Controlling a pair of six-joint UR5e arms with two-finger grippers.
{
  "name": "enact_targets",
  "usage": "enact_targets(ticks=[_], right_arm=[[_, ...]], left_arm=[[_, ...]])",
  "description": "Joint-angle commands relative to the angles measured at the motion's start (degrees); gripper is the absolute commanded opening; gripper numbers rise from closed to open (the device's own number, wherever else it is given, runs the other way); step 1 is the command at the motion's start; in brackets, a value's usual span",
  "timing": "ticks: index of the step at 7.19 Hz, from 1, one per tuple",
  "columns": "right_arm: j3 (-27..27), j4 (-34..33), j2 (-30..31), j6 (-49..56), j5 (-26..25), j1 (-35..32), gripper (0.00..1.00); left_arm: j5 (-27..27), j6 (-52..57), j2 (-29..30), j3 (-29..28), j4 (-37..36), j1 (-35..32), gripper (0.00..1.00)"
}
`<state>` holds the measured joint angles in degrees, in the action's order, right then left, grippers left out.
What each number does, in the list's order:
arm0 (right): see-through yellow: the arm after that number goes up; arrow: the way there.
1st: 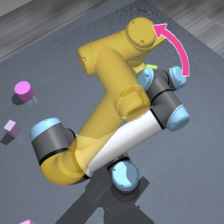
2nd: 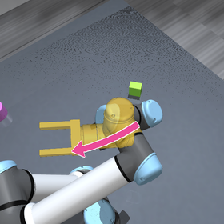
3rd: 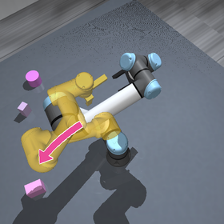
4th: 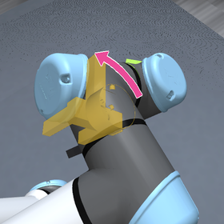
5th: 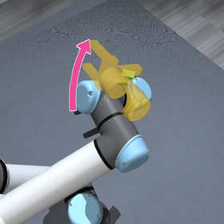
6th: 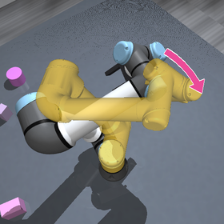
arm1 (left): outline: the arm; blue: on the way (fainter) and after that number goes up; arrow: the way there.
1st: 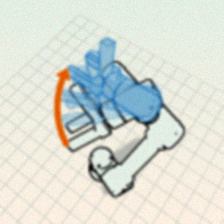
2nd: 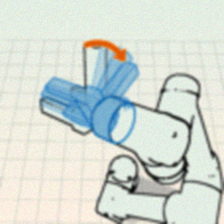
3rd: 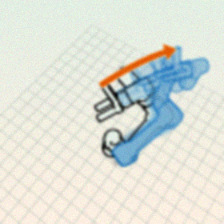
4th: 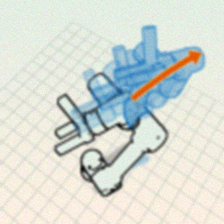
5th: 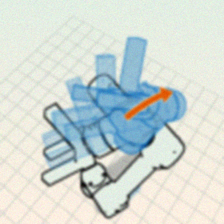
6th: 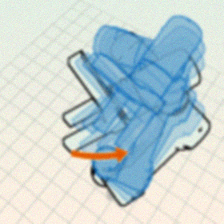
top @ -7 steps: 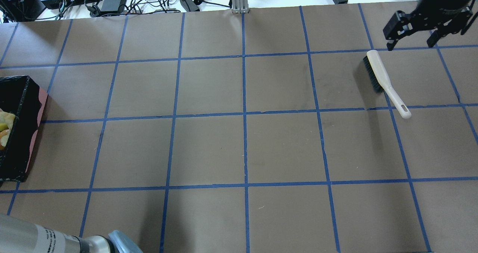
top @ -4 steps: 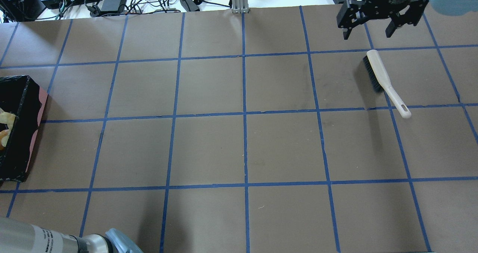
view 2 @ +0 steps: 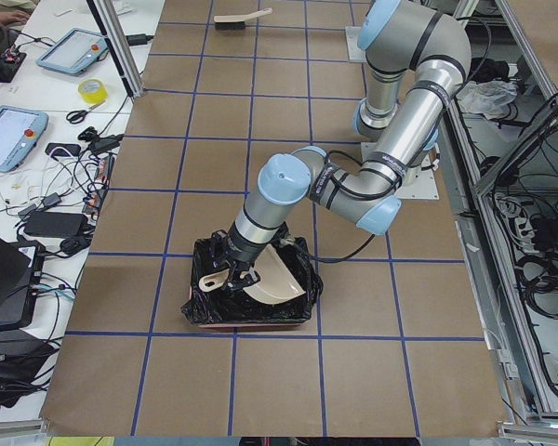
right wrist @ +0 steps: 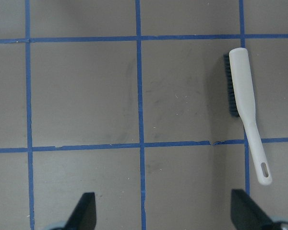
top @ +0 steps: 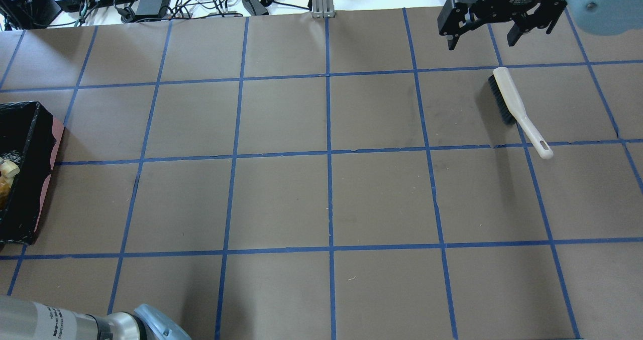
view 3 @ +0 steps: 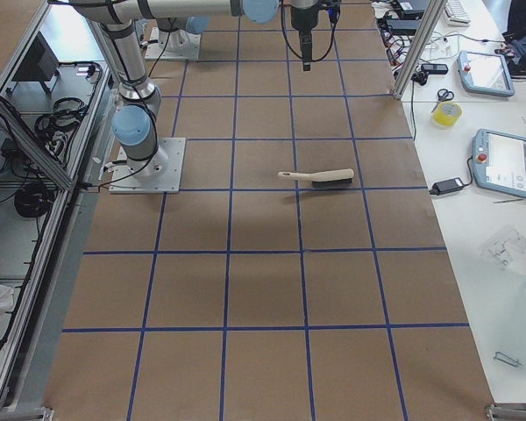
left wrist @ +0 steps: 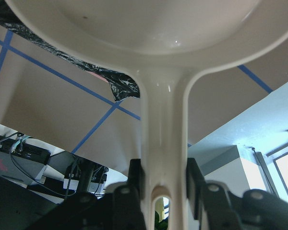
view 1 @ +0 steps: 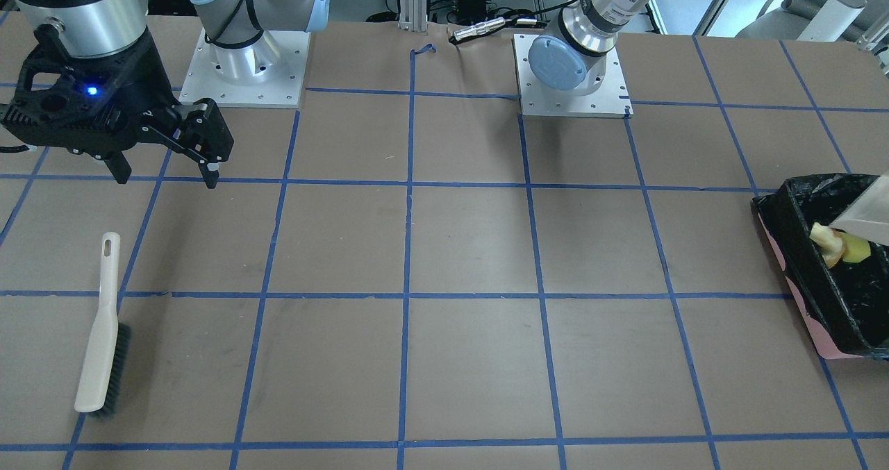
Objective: Sweep and dump trash into bin
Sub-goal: 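Set the brush down and open the right gripper, raising it away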
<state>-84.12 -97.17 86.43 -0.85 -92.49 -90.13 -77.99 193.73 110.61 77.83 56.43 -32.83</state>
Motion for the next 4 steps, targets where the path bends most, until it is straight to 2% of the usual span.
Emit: enact_targets(ticks=[1,2,4], right_arm=[[-0.4,0.1,1.3,0.1,0.8,0.0,1.00],[-0.5,0.2,2.4,0.8,2.4,0.0,1.00],[-1.9,0.6,3.0,3.5,3.7,0.0,1.00]], left_arm=[[-0.2,-1.0,1.7,-8.6,11.4,0.0,0.00],[-0.3,-1.2,1.9,-9.7,13.4,-0.3,0.00],[-0.3,-13.3,1.4,-10.0,18.9,-2.1,0.00]])
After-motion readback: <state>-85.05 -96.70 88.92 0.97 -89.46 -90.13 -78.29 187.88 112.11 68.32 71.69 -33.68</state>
